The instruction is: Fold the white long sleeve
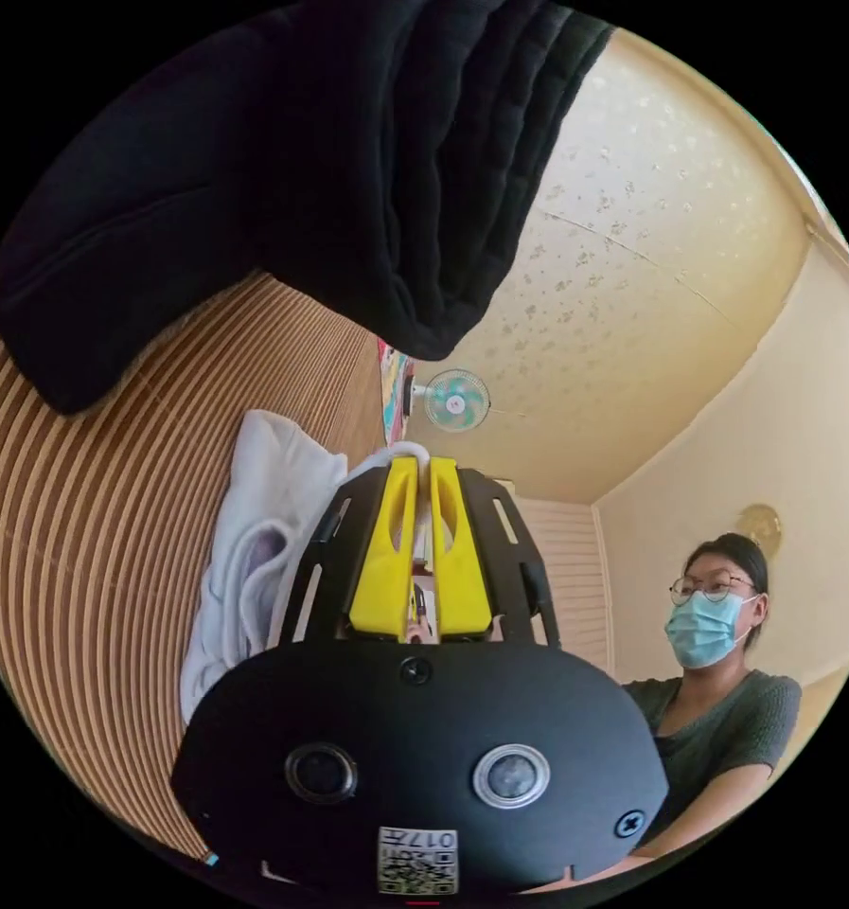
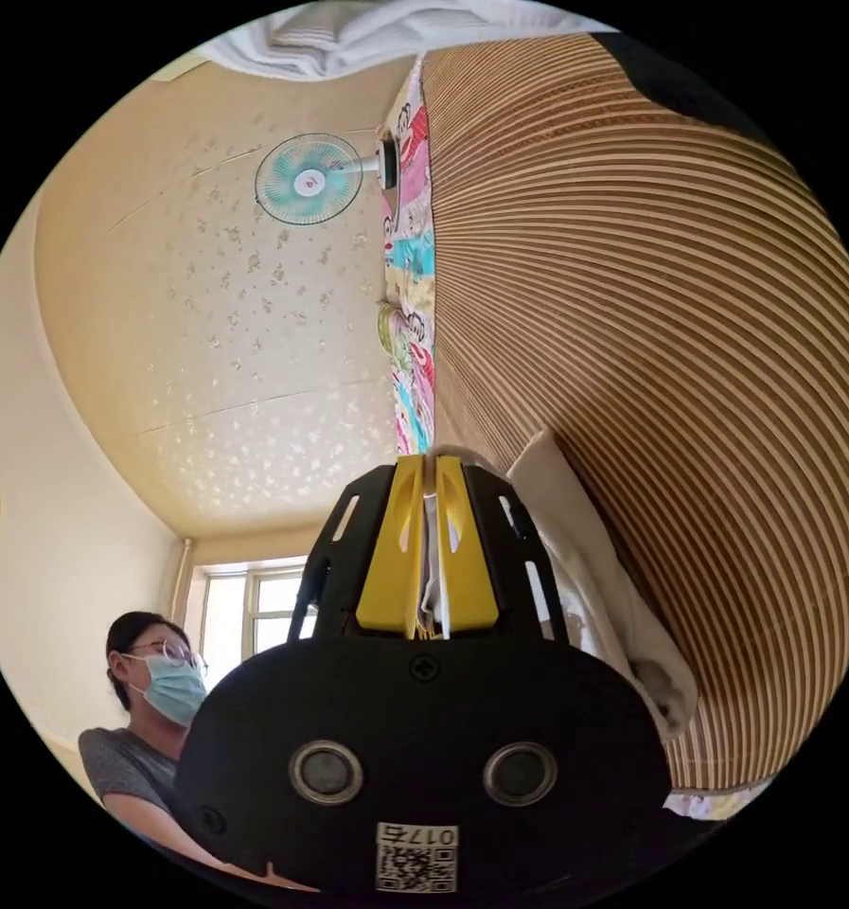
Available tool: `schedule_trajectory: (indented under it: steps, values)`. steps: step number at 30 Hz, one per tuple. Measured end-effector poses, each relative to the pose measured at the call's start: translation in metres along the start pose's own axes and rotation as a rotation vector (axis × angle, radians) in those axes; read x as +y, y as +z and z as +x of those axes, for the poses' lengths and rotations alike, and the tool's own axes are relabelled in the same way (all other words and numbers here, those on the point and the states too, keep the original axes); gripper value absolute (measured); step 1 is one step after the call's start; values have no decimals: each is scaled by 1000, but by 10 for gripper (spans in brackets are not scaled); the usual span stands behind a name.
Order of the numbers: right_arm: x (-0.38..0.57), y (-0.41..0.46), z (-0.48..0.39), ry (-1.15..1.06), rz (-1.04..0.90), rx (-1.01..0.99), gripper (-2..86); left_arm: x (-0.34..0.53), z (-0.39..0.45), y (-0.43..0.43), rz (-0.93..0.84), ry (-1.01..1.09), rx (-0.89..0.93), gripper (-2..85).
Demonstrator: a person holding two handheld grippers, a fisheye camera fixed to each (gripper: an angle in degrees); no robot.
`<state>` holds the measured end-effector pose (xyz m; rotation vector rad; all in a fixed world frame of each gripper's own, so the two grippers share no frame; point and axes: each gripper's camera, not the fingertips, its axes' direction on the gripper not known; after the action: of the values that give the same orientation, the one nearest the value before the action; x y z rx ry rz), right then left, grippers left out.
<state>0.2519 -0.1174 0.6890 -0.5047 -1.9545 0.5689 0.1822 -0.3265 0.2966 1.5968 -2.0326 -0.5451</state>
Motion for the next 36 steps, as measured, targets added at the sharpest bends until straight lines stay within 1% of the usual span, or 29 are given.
schedule_trajectory:
  steps: [1, 3, 5, 7, 8, 9, 10, 11, 12, 13, 14, 15, 16, 17, 18, 19, 22, 26, 27, 28, 29, 30, 31, 32, 33, 34, 35, 36]
  values:
    - [-9, 10, 6, 5, -9, 50, 33, -3, -7, 5, 8, 1, -31, 24]
    - [-17, 19, 12, 11, -7, 104, 38, -4, -31, 20, 26, 16, -119, 58]
    - [-15, 19, 4, -29, 11, 122, 46, 11, -35, 19, 68, 52, -154, 92]
    - [0, 21, -26, -182, -17, 246, 62, 32, -28, 9, 106, 123, -244, 120]
    - [5, 23, -35, -222, -36, 295, 66, 49, -21, 3, 115, 178, -339, 136]
    - [19, 29, -51, -304, -76, 397, 71, 64, -20, 0, 97, 217, -438, 145]
    - [36, 39, -63, -384, -129, 489, 74, 71, -22, 0, 75, 227, -483, 150]
    - [45, 45, -68, -420, -159, 531, 75, 81, -34, 2, 9, 220, -553, 168]
    - [64, 60, -74, -482, -225, 602, 77, 90, -54, 7, -73, 188, -594, 180]
    - [84, 77, -76, -525, -304, 642, 79, 94, -66, 10, -114, 166, -604, 185]
    - [94, 86, -76, -539, -349, 650, 82, 103, -91, 16, -186, 121, -608, 184]
    - [113, 106, -73, -552, -439, 651, 86, 111, -115, 23, -244, 81, -588, 176]
    - [132, 127, -71, -558, -523, 643, 94, 115, -126, 27, -269, 65, -567, 164]
    - [143, 138, -70, -563, -562, 638, 98, 122, -144, 34, -303, 41, -522, 141]
    - [161, 161, -71, -582, -632, 635, 107, 128, -156, 42, -340, 25, -504, 103]
    - [178, 186, -75, -610, -698, 647, 118, 131, -159, 45, -349, 28, -508, 84]
    - [208, 247, -91, -662, -845, 700, 152, 148, -137, 58, -334, 133, -546, 62]
    - [228, 305, -122, -741, -968, 720, 176, 186, -78, 107, -354, 330, -633, 53]
    - [236, 326, -128, -780, -1036, 770, 179, 199, -65, 124, -364, 382, -666, 53]
    - [246, 345, -127, -832, -1120, 874, 176, 206, -60, 133, -366, 405, -679, 53]
    - [252, 352, -126, -868, -1159, 942, 172, 219, -51, 148, -365, 442, -708, 54]
    - [263, 360, -123, -974, -1206, 1089, 150, 231, -45, 162, -366, 479, -749, 57]
    - [271, 357, -122, -1105, -1211, 1192, 115, 237, -43, 168, -366, 499, -766, 59]
    - [271, 351, -124, -1147, -1204, 1199, 107, 247, -39, 173, -359, 533, -772, 67]
    - [259, 332, -129, -1148, -1175, 1165, 89, 254, -35, 171, -347, 556, -725, 79]
    - [236, 303, -136, -1094, -1140, 1073, 84, 257, -32, 167, -340, 565, -676, 79]
    - [222, 285, -140, -1069, -1118, 1003, 82, 261, -30, 155, -324, 568, -526, 79]
    - [191, 240, -146, -1012, -1046, 847, 80, 260, -38, 141, -310, 518, -356, 82]
